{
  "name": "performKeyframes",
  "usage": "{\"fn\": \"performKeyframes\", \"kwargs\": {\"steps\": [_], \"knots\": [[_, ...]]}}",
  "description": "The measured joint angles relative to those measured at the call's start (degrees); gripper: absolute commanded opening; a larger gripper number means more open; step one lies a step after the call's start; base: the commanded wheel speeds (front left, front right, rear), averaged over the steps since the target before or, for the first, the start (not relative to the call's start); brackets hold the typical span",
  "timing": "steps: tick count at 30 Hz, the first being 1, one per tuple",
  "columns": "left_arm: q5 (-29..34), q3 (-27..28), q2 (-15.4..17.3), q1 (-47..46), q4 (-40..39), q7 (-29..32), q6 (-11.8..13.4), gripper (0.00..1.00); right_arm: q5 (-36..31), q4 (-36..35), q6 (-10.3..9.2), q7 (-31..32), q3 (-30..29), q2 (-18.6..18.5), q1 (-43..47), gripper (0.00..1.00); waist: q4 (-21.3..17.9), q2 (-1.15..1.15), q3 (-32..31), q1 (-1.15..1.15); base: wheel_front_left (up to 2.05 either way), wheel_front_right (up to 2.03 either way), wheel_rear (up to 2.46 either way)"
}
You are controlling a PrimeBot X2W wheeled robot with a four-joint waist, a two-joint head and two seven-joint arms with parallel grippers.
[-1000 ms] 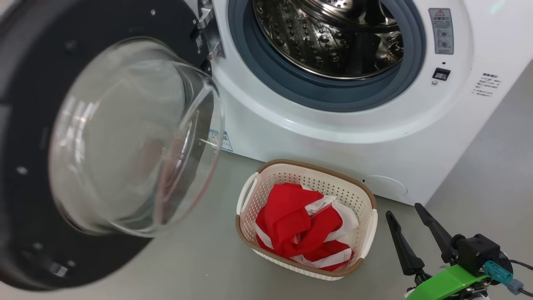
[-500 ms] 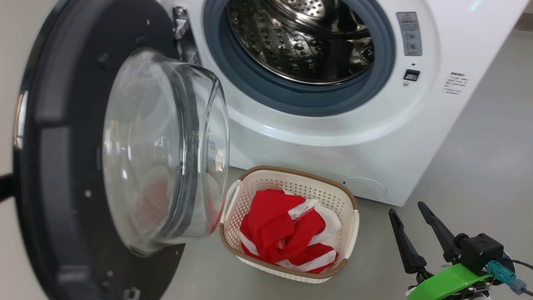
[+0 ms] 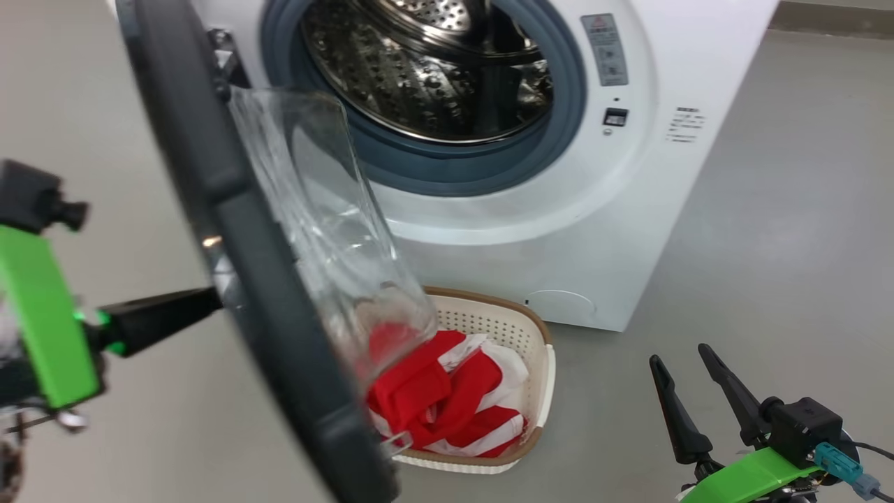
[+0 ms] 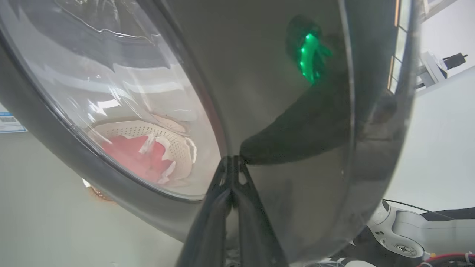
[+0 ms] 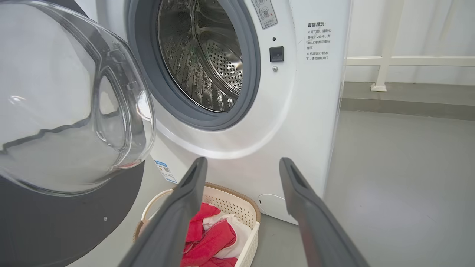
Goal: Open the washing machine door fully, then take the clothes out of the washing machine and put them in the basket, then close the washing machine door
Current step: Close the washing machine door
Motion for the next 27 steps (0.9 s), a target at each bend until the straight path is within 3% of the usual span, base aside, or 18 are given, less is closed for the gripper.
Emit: {"fn": "performKeyframes", "kwargs": {"steps": [16, 27], "knots": [[5.42, -13.41, -5.46, -8.16, 6.72, -21.83, 0.0, 0.0, 0.0, -0.01, 0.0, 0.0, 0.01, 0.76, -0.19, 1.0, -7.65, 0.0, 0.58, 0.0, 0.0, 0.0, 0.0], [6.5, -19.07, -4.15, -14.74, 14.56, -37.39, 0.0, 0.0, 0.0, -0.09, 0.0, 0.0, 0.04, 1.94, -2.02, 1.0, -13.59, 0.0, 2.45, 0.0, 0.0, 0.0, 0.0]]}}
